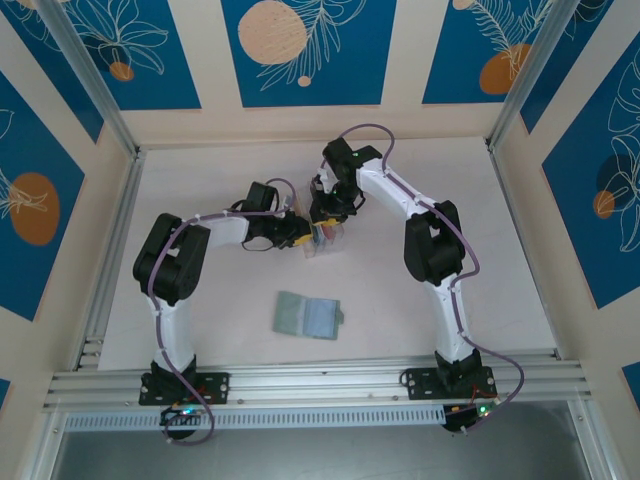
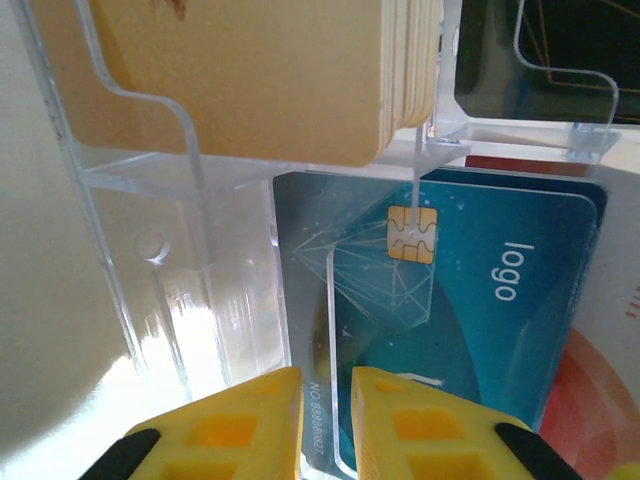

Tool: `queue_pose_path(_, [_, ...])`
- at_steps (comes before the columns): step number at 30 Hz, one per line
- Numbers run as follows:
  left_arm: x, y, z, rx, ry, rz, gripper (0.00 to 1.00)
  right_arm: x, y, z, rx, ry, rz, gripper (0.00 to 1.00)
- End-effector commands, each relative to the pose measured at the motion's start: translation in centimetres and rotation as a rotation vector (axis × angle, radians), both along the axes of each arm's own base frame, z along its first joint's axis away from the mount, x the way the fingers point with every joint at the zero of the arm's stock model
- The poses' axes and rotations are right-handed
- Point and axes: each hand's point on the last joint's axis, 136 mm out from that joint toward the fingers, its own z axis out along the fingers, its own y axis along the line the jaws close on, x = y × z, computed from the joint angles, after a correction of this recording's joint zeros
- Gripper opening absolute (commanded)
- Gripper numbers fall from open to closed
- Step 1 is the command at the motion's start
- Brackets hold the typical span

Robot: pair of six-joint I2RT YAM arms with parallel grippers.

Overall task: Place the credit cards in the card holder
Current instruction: Pick up the credit card from the storage box.

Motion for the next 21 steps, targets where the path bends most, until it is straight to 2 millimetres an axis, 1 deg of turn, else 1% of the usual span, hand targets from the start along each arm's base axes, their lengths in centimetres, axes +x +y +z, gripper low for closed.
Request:
queue_pose_path(1, [-0.77,0.09,-1.99,0.029,0.017,-0.020,0.20,-0.45,1.24,2.56,0.086,-0.007,0.019,0.30])
queue_pose_path(8, [-0.78,0.06,-2.14,0.028,0.018,-0.021,0.20,-0.36,1.22,2.97,0.095,-0.010,0.016,0.32])
queue_pose_path(14, [-0.83,0.03,-2.32,0.029,0.020,-0.021,0.20,-0.31,1.27,3.12,0.101,-0.010,0.014,0.32])
queue_pose_path(21, [-0.75,-0.03,-2.19,0.026,0.020,-0.021,0.20,-0.20,1.18,3.48,0.104,-0.014,0.008,0.22])
